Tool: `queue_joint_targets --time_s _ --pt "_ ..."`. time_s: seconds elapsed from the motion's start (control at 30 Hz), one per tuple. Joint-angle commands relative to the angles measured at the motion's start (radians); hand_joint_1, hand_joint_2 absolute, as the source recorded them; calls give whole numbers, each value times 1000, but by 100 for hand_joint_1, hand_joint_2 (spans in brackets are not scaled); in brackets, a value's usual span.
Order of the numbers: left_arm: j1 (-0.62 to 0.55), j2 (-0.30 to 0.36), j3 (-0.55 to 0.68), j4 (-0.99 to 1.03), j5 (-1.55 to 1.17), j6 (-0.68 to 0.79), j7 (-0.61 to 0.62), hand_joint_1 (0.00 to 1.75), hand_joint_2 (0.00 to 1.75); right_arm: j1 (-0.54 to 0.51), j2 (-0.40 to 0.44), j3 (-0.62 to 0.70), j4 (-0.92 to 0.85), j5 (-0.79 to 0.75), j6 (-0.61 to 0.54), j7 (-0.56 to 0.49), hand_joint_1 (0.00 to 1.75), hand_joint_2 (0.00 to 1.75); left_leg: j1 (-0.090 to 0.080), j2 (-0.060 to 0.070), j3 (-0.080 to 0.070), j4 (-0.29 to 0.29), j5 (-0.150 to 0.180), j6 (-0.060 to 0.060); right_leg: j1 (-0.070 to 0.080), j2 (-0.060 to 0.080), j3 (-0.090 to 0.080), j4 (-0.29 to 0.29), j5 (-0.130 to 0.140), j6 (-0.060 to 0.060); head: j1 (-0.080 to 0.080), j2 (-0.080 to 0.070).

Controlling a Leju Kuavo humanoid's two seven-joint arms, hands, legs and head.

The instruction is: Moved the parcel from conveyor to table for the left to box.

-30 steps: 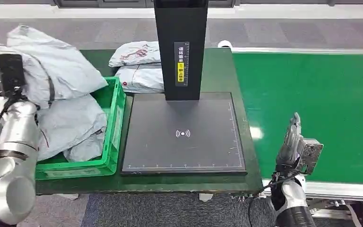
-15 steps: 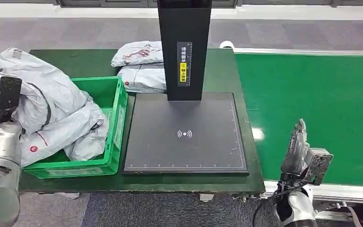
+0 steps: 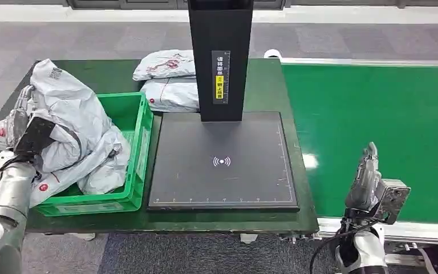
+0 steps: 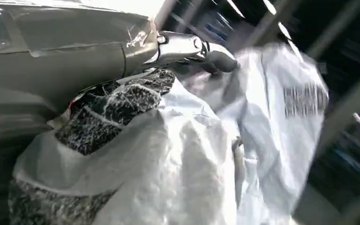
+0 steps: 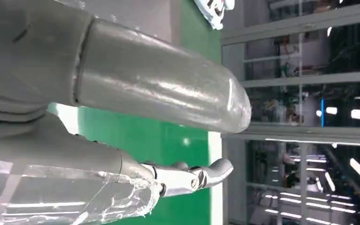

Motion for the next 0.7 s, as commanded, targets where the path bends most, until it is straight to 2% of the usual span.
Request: queue_joint_targets --time_s 0.03,0.13,0.2,0.23,0.47,0.53,0.57,0.7 --pt "27 88 -197 -96 -66 -37 20 0 175 -70 -11 -49 121 29 29 -12 0 0 1 1 4 0 -2 1 2 -1 5 -2 -1 0 0 0" --pt "-35 147 -191 -74 -117 26 105 0 175 -51 -8 -24 97 66 38 -12 0 0 2 1 3 0 -2 0 2 -1 4 -1 -1 -1 0 0" --pt "-129 185 -194 14 -219 156 232 0 175 -41 -2 -7 69 108 37 1 0 0 2 0 2 1 -2 0 3 -2 3 0 -1 -1 0 0" --pt "-153 198 -193 27 -222 144 233 0 175 -42 1 -5 65 113 35 4 0 0 2 0 3 0 -2 0 3 -3 4 0 -2 -1 0 0" --pt "-150 188 -194 38 -226 155 226 0 175 -42 -1 -6 63 115 34 6 0 0 2 -1 2 -1 1 -1 3 -3 2 -1 -1 -2 0 0" --pt "-187 200 -175 82 -291 282 343 0 175 -50 5 2 64 130 38 9 0 0 3 0 5 -2 0 -1 4 -3 6 -2 -1 -2 0 0" --pt "-205 210 -153 97 -297 309 362 0 175 -57 8 11 64 133 39 11 0 0 3 0 2 0 0 -1 4 -2 2 0 -1 -2 0 0" --pt "-216 229 -117 114 -339 391 397 0 175 -77 1 38 93 140 37 14 0 0 3 1 3 0 -1 -2 4 -1 3 0 -1 -2 0 0"
